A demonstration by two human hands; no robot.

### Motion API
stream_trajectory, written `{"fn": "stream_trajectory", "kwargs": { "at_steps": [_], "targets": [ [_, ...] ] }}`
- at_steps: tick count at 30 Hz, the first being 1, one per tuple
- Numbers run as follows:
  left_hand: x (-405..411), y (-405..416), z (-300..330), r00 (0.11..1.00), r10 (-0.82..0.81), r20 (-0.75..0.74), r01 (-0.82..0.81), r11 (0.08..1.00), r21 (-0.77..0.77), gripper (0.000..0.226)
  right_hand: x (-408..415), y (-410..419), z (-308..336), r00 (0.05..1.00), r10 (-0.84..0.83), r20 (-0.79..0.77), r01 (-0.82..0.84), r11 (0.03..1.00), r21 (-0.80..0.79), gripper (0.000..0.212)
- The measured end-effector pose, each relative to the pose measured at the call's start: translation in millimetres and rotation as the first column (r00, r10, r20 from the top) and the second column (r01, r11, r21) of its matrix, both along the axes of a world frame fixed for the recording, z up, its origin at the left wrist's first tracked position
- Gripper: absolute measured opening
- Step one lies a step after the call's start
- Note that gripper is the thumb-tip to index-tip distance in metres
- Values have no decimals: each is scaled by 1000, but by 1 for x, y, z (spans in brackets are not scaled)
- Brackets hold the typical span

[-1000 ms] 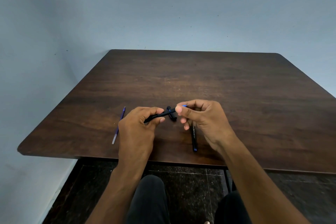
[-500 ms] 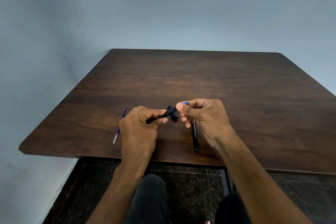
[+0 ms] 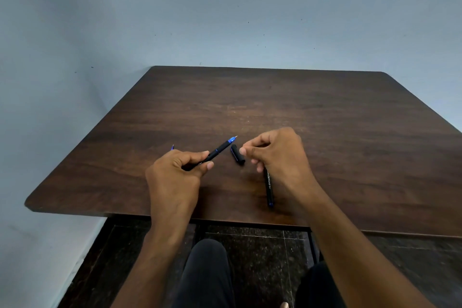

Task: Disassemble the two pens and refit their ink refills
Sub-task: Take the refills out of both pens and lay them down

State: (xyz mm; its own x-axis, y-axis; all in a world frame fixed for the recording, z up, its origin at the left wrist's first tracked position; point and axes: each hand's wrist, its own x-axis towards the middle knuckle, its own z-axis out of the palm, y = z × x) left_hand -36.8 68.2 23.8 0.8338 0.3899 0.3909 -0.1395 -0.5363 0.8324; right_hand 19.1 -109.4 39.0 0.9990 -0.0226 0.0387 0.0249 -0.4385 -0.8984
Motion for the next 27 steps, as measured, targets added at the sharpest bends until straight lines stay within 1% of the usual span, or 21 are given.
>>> {"fn": "stream_trajectory", "kwargs": {
  "at_steps": [1,2,3,4,5,7,9,11,14,17,19,20,21,23,24,25,26,27],
  "targets": [
    [0,1,0,1000,5,-4,-5,1000,4,28,5,5,4,1000,-5,-15,4,994,-111,15],
    [0,2,0,1000,7,-7,-6,1000,10,28,12,10,7,999,6,-54,-17,979,-202,10],
    [-1,2,0,1000,8,-10,-8,1000,15,28,18,17,10,993,15,-121,-49,958,-283,6],
    [-1,2,0,1000,12,-13,-12,1000,19,28,24,23,11,983,8,-184,-75,930,-361,10],
    [-1,3,-1,1000,16,-14,-16,1000,22,28,28,29,11,977,-9,-215,-85,901,-426,14],
    [-1,5,-2,999,27,-16,-27,999,21,28,30,38,7,984,-44,-171,-50,857,-513,20],
    [-1,7,-3,999,30,-16,-29,999,20,28,28,43,1,991,-81,-106,9,836,-549,29],
    [-1,7,-3,1000,27,-10,-27,999,23,28,26,47,-3,992,-96,-81,32,815,-578,41],
    [0,8,-4,1000,17,-7,-17,1000,14,27,27,51,-3,995,-89,-56,38,800,-599,45],
    [1,8,-5,1000,15,-9,-14,1000,9,27,30,53,-1,983,-85,-162,-26,813,-582,42],
    [1,8,-5,1000,13,-5,-13,1000,7,27,32,49,-4,981,-73,-178,-33,848,-528,26],
    [1,8,-5,1000,10,-4,-10,1000,9,27,31,46,-5,985,-73,-156,-9,883,-469,16],
    [1,8,-5,1000,6,-2,-6,1000,11,27,29,42,-6,990,-81,-116,31,925,-380,11],
    [1,7,-4,1000,-3,-1,3,1000,11,28,24,33,-9,992,-122,-39,114,979,-168,4],
    [1,7,-4,1000,-6,-2,6,1000,7,28,21,29,-9,989,-144,-25,143,989,-44,4],
    [1,7,-4,1000,-9,-6,9,1000,5,28,20,25,-9,987,-158,-35,160,982,96,6],
    [1,6,-4,1000,-12,-11,12,1000,6,28,19,23,-8,985,-158,-64,169,954,248,7],
    [2,5,-4,1000,-16,-17,17,1000,14,29,18,21,-8,984,-149,-98,176,904,389,6]
  ]
}}
